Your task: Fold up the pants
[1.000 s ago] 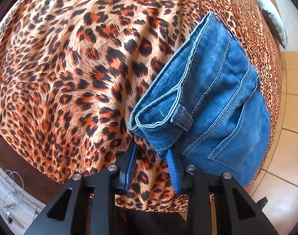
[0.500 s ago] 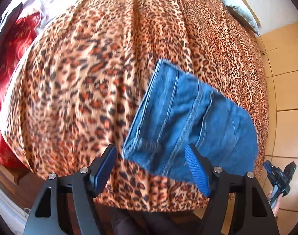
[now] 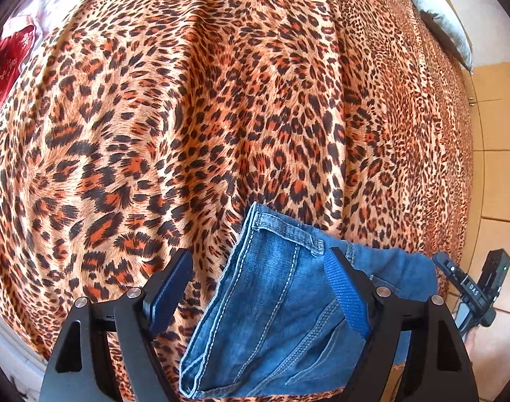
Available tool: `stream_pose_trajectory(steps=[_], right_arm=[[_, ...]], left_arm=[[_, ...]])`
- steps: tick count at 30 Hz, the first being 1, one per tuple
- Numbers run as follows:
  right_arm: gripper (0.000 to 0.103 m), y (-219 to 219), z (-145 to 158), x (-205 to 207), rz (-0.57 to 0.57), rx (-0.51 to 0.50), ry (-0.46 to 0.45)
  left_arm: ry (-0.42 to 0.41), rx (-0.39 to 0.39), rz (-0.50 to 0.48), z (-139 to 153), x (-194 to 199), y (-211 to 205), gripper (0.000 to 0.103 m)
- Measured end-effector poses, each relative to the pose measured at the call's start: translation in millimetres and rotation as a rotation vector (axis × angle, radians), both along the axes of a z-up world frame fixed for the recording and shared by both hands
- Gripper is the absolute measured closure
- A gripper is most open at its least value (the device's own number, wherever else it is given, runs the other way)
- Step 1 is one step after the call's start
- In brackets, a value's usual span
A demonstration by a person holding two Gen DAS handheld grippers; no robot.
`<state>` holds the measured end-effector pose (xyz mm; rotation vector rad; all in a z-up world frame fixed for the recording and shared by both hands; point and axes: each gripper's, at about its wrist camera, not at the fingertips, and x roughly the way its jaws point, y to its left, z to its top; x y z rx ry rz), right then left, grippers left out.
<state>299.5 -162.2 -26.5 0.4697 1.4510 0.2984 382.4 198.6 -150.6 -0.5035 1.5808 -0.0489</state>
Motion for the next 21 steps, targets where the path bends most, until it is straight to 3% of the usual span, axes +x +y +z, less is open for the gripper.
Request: stream_pose_trajectory(steps=[3, 7, 8, 9, 10, 11, 12, 13, 15, 19, 21], right_arm=[[0.051, 16.9, -9.1, 8.0, 0.088, 0.017, 0.032], [0.051, 36.9, -21.4, 3.7, 0.203, -0.05, 0.054], [0.055, 40.4, -22.4, 3.0, 0.223, -0.074, 0.05], [0.06, 43.1, -21.7, 2.6, 0.235, -0.098, 0.04], [0.077, 45.7, -20.0, 1.3, 0.248, -0.105, 0.032], [0.089, 46.9, -17.4, 0.1, 0.253, -0.106, 0.028], [0.091, 49.1, -13.5, -1.4, 0.255, -0.13, 0.014], [0.096, 52.6, -8.9, -3.9, 0.261, -0.159, -0.013], [0.096, 53.8, -14.4, -6.2, 0.272, -0.191, -0.009], [0.092, 41.0, -19.9, -1.3, 0.178, -0.158, 0.023], [0.09, 26.8, -2.6, -4.8, 0.11, -0.123, -0.02]], left_arm=[[0.016, 0.006, -0.018, -13.6, 6.5, -5.3, 0.023], [0.016, -0.047, 0.009, -28.5, 15.3, -11.0, 0.023], [0.012, -0.064, 0.007, -35.7, 16.9, -9.8, 0.025], [0.001, -0.063, 0.002, -34.9, 16.5, -11.0, 0.035], [-0.021, -0.061, -0.004, -31.6, 15.1, -14.4, 0.047], [-0.038, -0.031, -0.022, -31.3, 14.4, -23.2, 0.059], [-0.047, 0.053, -0.053, -30.3, 13.3, -31.3, 0.062], [-0.057, 0.136, -0.094, -31.3, 12.1, -37.7, 0.063], [-0.032, 0.312, -0.155, -44.1, 11.0, -45.4, 0.061], [-0.034, 0.284, -0.099, -39.4, 6.3, -32.9, 0.06], [-0.059, 0.33, -0.089, -26.9, 0.9, -29.2, 0.06]])
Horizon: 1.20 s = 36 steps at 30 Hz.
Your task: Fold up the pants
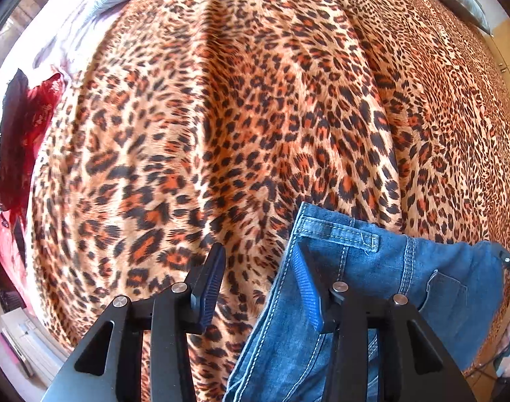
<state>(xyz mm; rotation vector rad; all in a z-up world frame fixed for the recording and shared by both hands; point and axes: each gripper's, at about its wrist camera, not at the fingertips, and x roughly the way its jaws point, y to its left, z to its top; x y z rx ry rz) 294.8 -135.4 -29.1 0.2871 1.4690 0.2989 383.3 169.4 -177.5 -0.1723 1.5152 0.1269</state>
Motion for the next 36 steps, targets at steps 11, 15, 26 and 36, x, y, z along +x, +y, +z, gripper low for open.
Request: stream_pose_trajectory(steps=[11, 15, 26, 36], right_arm=[[0.068, -175.0, 61.6, -180.1, -0.569, 0.206, -0.019], [0.057, -237.2, 58.3, -287.6, -0.796, 0.189, 0.011], [0.053, -267.6, -13.3, -391.5, -1.113, 0.454, 0.049], [0.048, -261.3, -42.5, -361.0, -1.109, 0.584, 0.022]], left_arm=[[-0.109, -0.074, -0.348, 65.3, -32.0, -106.7, 0.022], [-0.077, -0.084, -0.548, 64.6, -33.4, -201.1, 0.022], [0.125, -0.136, -0.814, 51.7, -63.7, -438.0, 0.022], [0.171, -0.098, -0.838, 38.8, -46.7, -528.4, 0.022]])
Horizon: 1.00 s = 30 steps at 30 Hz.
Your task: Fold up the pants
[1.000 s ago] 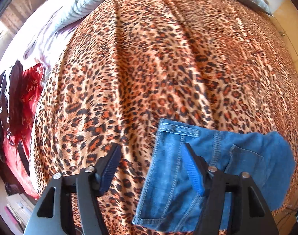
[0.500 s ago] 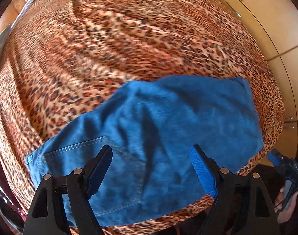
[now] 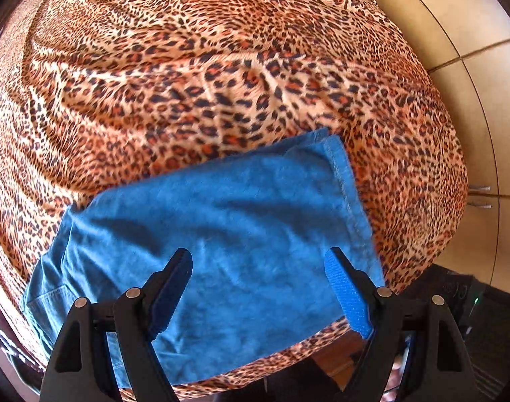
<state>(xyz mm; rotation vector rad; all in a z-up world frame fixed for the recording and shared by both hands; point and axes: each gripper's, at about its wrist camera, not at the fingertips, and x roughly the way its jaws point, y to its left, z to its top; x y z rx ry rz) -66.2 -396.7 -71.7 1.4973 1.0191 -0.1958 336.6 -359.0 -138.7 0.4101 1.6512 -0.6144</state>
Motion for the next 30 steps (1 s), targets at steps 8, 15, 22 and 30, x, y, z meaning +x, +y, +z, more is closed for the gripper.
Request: stream_pose_trajectory(steps=[8, 15, 22, 30], right_arm=[[0.047, -4.2, -14.0, 14.6, -0.028, 0.032, -0.062], [0.048, -13.8, -28.6, 4.6, -0.023, 0.087, -0.096], [0.048, -18.4, -32.8, 7.8, 0.002, 0.106, -0.113], [0.048, -19.9, -29.6, 8.6, 0.05, 0.069, -0.148]], left_arm=[[0.077, -0.021, 0.066, -23.0, 38.3, -66.9, 0.019], [0.213, 0.006, 0.103, -76.5, 41.8, -105.9, 0.019], [0.177, 0.106, -0.201, -99.4, 38.6, -144.3, 0.019], [0.098, 0.183, -0.668, -111.9, 12.7, -174.0, 0.018]])
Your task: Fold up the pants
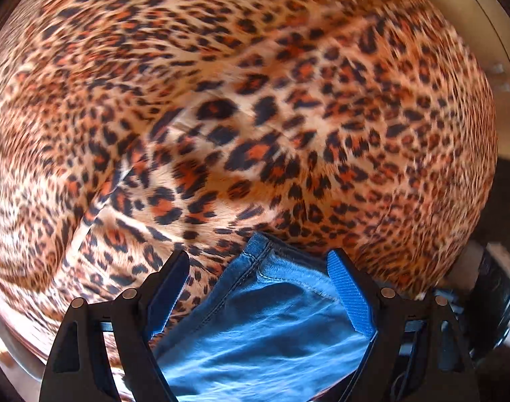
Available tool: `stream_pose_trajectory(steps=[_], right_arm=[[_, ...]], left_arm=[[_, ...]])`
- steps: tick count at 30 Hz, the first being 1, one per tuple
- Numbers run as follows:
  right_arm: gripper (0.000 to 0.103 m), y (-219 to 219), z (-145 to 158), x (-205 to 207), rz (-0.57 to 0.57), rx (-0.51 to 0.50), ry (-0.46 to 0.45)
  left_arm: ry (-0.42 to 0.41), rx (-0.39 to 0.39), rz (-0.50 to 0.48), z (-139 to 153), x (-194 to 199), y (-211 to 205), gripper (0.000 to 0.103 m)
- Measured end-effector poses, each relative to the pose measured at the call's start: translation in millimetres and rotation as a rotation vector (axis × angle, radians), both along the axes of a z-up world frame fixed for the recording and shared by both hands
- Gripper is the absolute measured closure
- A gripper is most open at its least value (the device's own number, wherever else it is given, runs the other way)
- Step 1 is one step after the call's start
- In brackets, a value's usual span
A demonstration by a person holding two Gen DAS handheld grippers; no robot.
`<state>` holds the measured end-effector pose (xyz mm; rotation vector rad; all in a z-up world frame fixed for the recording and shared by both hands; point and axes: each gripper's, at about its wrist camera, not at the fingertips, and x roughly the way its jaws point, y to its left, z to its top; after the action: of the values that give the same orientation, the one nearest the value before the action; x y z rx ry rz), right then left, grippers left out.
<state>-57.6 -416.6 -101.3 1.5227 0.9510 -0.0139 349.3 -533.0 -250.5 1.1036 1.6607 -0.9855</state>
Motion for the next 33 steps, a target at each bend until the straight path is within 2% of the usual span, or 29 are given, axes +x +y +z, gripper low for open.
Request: stream_pose_trajectory(steps=[4, 9, 12, 16, 18, 22, 25, 27, 32, 33], right_arm=[[0.047, 3.1, 3.3, -1.3, -0.007, -0.028, -0.011], [0.048, 16.7, 16.8, -6.6, -0.033, -0.133, 0.006], [0.048, 24.6, 26.6, -19.8, -0.116, -0.195, 0.032], [0.048, 31.8, 26.5, -20.5, -0.168, -0.223, 0.051], [0.045, 33.3, 27.2, -14.5, -0.196, -0.223, 0.052], [0.045, 38.6, 25.7, -10.1, -0.222, -0.218, 0.049], [0.045, 41.5, 21.6, -14.6, -0.254, -0.183, 0.034], [0.045, 41.2, 20.9, -17.0, -0.273, -0.168, 0.03], [0.045, 37.5, 16.8, -19.6, -0.294, -0.126, 0.009], [0.045, 36.9, 17.7, -20.2, -0.289, -0.128, 0.001]], left_arm=[[0.054, 0.013, -0.067, -10.9, -5.0, 0.0, 0.018], [0.106, 0.0, -0.124, -15.5, -11.5, 5.8, 0.016], [0.131, -0.012, -0.152, -17.3, -17.7, 15.4, 0.016], [0.166, -0.031, -0.183, -18.1, -24.0, 30.0, 0.007], [0.158, -0.043, -0.233, -21.9, -32.8, 33.1, 0.001], [0.147, -0.086, -0.289, -21.4, -40.2, 35.5, 0.001], [0.132, -0.141, -0.289, -17.5, -41.9, 34.3, 0.007], [0.142, -0.141, -0.297, -18.2, -43.8, 31.1, 0.007], [0.1, -0.148, -0.434, -20.1, -60.6, 34.8, 0.007], [0.086, -0.167, -0.437, -18.6, -60.5, 36.6, 0.011]])
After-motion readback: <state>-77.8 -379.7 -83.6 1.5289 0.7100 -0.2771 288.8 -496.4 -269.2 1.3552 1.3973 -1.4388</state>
